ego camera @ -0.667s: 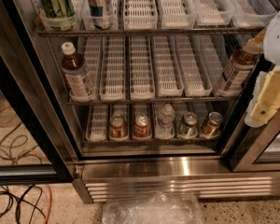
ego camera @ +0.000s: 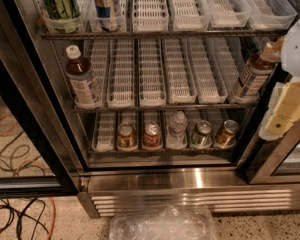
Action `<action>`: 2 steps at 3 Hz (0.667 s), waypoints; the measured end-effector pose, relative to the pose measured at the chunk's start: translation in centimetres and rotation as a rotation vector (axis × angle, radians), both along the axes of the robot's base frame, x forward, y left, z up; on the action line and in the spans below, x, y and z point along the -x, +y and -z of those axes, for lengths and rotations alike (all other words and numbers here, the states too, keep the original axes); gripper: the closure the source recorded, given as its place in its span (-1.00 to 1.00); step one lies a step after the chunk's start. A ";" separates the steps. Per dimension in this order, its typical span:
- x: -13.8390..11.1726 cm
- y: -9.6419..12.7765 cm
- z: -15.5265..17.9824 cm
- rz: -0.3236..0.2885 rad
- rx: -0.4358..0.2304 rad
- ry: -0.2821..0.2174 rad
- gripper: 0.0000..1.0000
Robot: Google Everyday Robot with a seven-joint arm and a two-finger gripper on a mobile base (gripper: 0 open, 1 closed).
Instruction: Pick water bottle from bottom shelf of fridge
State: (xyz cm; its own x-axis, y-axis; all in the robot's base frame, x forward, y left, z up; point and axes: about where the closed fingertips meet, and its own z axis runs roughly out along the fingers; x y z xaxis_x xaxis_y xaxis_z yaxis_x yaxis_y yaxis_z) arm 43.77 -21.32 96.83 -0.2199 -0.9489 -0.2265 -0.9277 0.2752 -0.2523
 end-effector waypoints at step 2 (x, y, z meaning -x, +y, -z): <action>5.2 4.3 5.3 -0.004 -0.158 -0.076 -1.00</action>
Offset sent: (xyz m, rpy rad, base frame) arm -0.0098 0.0748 -0.1622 0.4620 -0.4504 -0.1130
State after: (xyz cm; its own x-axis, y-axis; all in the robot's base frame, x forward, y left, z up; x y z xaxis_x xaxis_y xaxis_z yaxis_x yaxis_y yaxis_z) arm 38.58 -17.03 91.54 -0.1926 -0.9009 -0.3889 -0.9089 0.3132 -0.2754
